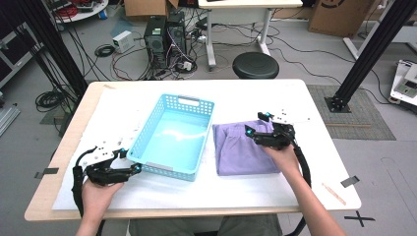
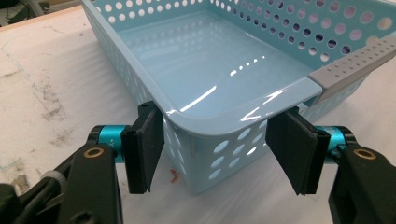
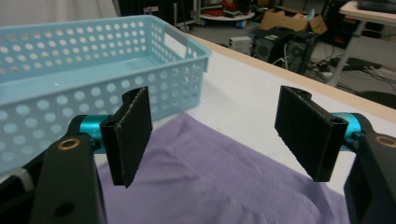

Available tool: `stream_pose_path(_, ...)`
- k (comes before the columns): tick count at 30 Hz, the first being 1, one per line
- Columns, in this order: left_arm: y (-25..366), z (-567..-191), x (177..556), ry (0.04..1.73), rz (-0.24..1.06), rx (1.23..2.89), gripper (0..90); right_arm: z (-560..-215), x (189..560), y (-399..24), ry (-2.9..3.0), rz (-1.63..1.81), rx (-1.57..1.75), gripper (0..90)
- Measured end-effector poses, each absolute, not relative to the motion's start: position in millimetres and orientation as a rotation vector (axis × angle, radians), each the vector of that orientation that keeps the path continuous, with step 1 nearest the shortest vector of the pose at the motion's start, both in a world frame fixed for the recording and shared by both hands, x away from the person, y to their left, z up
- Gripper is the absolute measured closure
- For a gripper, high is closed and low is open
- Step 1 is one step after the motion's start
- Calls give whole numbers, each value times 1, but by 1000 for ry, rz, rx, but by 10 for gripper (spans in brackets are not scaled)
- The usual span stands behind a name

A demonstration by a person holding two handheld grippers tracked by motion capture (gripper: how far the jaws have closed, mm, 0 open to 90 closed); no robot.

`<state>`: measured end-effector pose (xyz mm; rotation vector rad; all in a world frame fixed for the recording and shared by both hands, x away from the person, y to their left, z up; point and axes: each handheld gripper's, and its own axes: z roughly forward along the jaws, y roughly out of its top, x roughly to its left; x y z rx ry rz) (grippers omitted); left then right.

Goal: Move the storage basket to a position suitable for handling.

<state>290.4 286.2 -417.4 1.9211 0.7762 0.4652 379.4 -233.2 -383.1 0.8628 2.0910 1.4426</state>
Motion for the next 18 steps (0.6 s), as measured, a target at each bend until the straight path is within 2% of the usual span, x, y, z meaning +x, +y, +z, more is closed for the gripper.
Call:
stream_pose_path(11,299,-421,304,739,437,1956,378,-375,444,-171,2193,1411,845,281)
stream_pose_path(18,299,-423,303,738,444,1935,378,-380,480,-138,2247,1344,823,415)
